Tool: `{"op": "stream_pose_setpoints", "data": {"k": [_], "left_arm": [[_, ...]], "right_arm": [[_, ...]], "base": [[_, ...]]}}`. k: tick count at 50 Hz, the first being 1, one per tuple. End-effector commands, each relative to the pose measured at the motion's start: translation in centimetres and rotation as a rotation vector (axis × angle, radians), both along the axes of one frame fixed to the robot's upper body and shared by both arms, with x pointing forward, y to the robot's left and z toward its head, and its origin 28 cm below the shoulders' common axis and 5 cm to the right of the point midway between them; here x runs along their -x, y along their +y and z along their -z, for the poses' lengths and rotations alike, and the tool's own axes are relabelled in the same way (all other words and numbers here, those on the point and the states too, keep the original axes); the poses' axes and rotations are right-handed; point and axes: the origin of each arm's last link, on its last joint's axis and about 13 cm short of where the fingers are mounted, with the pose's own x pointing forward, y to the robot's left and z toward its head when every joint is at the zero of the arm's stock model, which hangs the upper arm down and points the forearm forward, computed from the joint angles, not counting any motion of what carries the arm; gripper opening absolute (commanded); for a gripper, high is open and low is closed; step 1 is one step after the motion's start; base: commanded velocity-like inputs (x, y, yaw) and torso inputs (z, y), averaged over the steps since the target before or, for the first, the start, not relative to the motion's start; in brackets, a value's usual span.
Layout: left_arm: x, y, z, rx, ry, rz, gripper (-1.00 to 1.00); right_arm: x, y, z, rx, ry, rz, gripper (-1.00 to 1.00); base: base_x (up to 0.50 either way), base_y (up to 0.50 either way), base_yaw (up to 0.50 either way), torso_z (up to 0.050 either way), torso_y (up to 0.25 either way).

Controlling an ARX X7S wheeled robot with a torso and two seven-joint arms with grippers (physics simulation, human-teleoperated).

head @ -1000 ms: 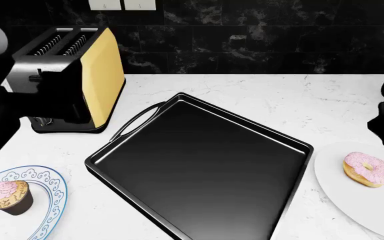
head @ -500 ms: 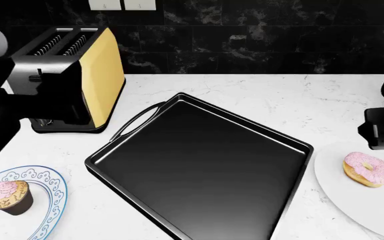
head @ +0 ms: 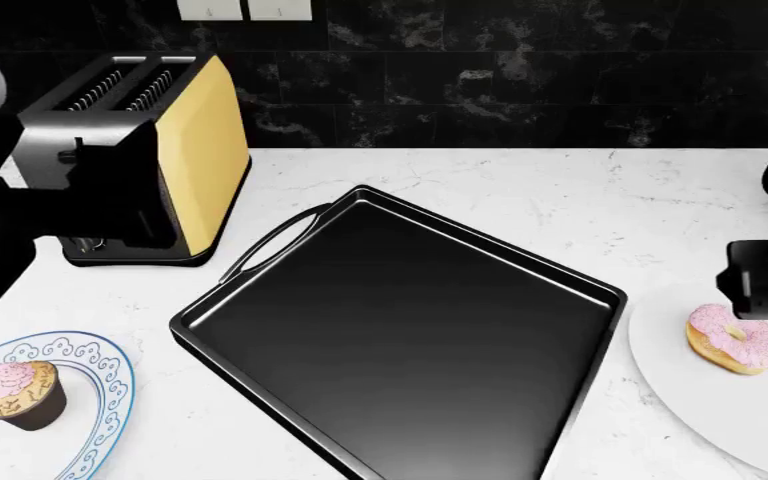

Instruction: Move the dessert items from the plate to the tray.

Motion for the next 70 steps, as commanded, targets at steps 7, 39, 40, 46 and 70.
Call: {"op": "stream_pose_setpoints", "data": {"k": [7,39,40,46,70], "left_arm": [[-0.1,0.0,0.2,0.002,0.004,-0.001,1.00],[-0.2,-0.1,0.3,-0.002,0.016,-0.001,1.00],[-0.2,-0.1,0.3,-0.004,0.015,-0.002,1.00],[-0.2,-0.1,0.2,-0.001,0.012,-0.001,1.00],[-0.2,-0.1,0.3,0.008,0.006,-0.002,1.00]], "right_arm": [[-0.4,-0.1,1.4,-0.010,0.023,-0.002,1.00],[-1.8,0.0,2.3,-0.020,0.088,-0.013,1.00],[-1.8,0.0,2.3,-0.020,0.089,-0.015,1.00],[-2.0,0.0,2.6,-0.014,0.098,-0.014,1.00],[-2.0,-0.2,4.8,-0.012,0.120,-0.012,1.00]], "base": [[0.00,0.00,0.00,0.000,0.000],[0.00,0.00,0.00,0.000,0.000],[0.00,0.00,0.00,0.000,0.000],[0.00,0.00,0.00,0.000,0.000],[0.00,0.00,0.00,0.000,0.000]]}}
